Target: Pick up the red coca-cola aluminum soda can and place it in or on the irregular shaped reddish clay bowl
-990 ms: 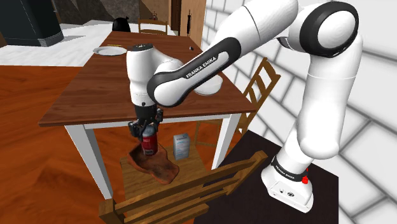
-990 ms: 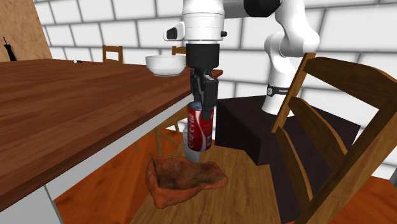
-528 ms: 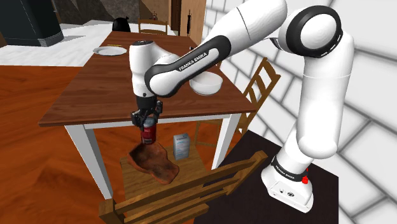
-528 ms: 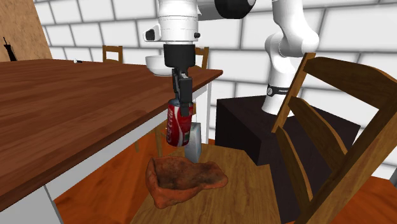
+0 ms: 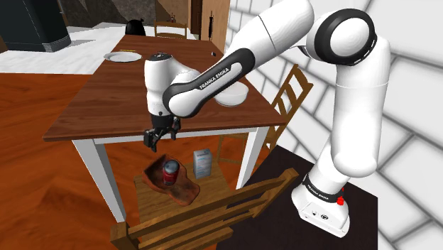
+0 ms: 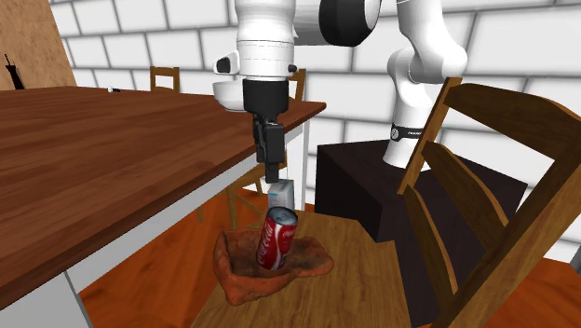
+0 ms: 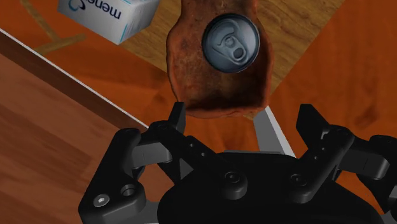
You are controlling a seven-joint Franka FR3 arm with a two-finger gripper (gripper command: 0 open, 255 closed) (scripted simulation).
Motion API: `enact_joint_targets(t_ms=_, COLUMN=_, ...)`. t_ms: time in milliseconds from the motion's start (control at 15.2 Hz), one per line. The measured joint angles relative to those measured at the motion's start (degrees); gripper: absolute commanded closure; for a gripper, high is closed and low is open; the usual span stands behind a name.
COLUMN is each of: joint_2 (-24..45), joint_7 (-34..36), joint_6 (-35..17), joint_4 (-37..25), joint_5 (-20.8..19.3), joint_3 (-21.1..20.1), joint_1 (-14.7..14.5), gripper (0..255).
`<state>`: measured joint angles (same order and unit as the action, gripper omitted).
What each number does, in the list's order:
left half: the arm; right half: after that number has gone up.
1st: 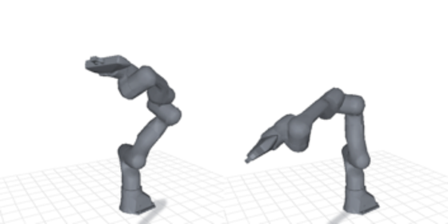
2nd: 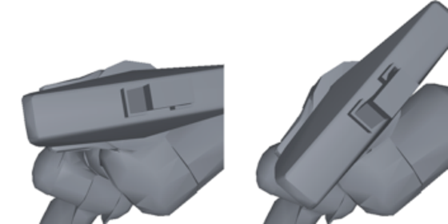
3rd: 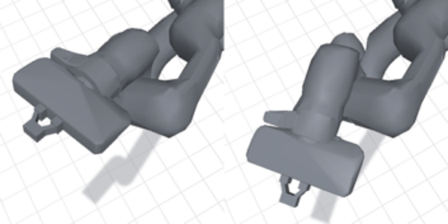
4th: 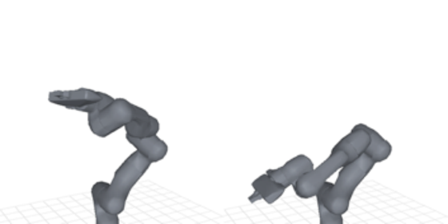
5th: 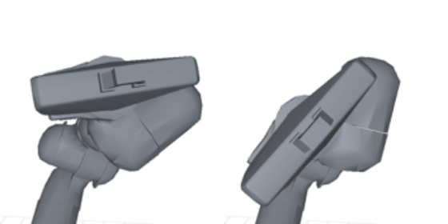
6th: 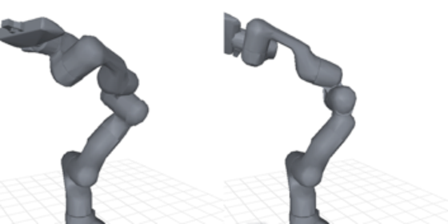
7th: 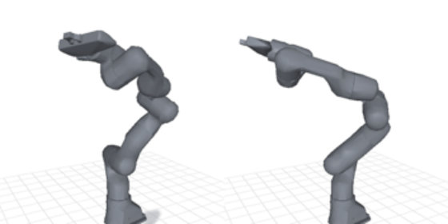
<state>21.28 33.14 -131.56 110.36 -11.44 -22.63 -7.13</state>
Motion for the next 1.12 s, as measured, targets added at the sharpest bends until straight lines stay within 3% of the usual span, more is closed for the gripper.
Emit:
enact_joint_targets(t_ms=528, joint_2=-0.1, joint_7=0.94, joint_6=-0.64, joint_4=0.19, joint_5=-0.9, joint_3=0.86, joint_1=-1.03, gripper=255)
enact_joint_targets(t_ms=726, joint_2=-1.16, joint_7=1.82, joint_6=-3.31, joint_4=2.22, joint_5=-1.96, joint_3=1.62, joint_1=-1.67, gripper=255)
enact_joint_targets(t_ms=1056, joint_2=0.24, joint_7=2.87, joint_6=-0.29, joint_4=-0.45, joint_5=-1.74, joint_3=2.33, joint_1=-2.59, gripper=255)
enact_joint_targets(t_ms=1122, joint_2=0.41, joint_7=2.94, joint_6=0.37, joint_4=-0.77, joint_5=-1.35, joint_3=2.59, joint_1=-3.03, gripper=0)
